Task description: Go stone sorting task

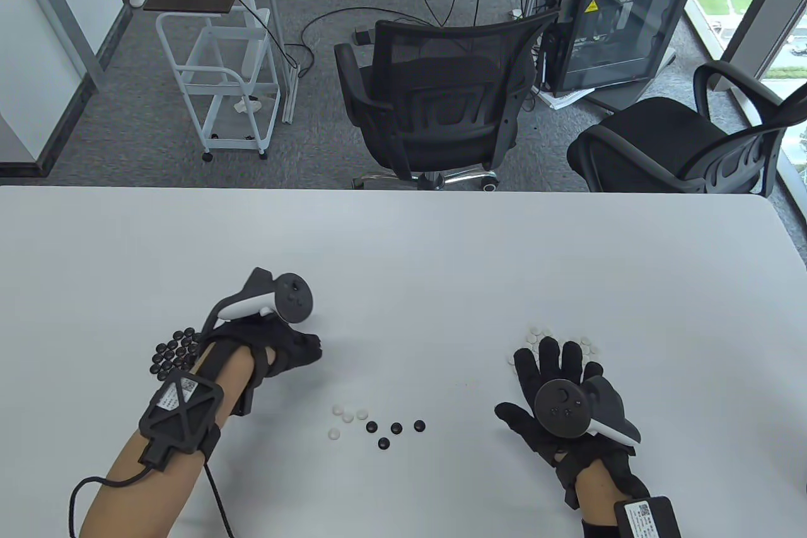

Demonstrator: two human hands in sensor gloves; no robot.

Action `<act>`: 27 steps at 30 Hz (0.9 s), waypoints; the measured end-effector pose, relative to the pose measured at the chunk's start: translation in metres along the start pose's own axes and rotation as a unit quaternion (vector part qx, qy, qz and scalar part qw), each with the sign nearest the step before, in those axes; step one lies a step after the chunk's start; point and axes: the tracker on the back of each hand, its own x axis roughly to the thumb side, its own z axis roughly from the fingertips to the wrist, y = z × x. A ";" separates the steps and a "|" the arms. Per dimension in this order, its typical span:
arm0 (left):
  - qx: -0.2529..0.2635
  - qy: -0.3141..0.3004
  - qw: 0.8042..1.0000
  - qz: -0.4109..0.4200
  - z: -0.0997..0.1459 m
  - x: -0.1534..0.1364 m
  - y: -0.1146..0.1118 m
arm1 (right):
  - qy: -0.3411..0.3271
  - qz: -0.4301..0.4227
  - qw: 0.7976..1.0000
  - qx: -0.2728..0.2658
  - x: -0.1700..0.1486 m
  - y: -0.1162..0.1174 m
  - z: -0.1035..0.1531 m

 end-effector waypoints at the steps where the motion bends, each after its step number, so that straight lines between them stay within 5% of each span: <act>1: -0.012 -0.016 1.000 -0.018 -0.003 0.017 -0.004 | 0.001 0.004 1.000 -0.002 0.000 0.000 0.000; 8: -0.037 -0.136 0.986 -0.087 -0.014 0.105 -0.033 | 0.000 -0.002 1.000 -0.004 0.001 0.000 0.000; 16: -0.064 -0.167 0.974 -0.141 -0.037 0.142 -0.062 | 0.000 -0.006 1.000 0.001 0.000 0.001 0.000; 22: -0.043 -0.101 0.988 -0.109 -0.052 0.106 -0.046 | 0.000 -0.008 1.000 0.000 0.000 0.000 0.001; 27: -0.030 0.023 0.999 -0.020 -0.058 0.023 -0.019 | -0.001 -0.008 1.000 -0.001 -0.001 0.000 0.001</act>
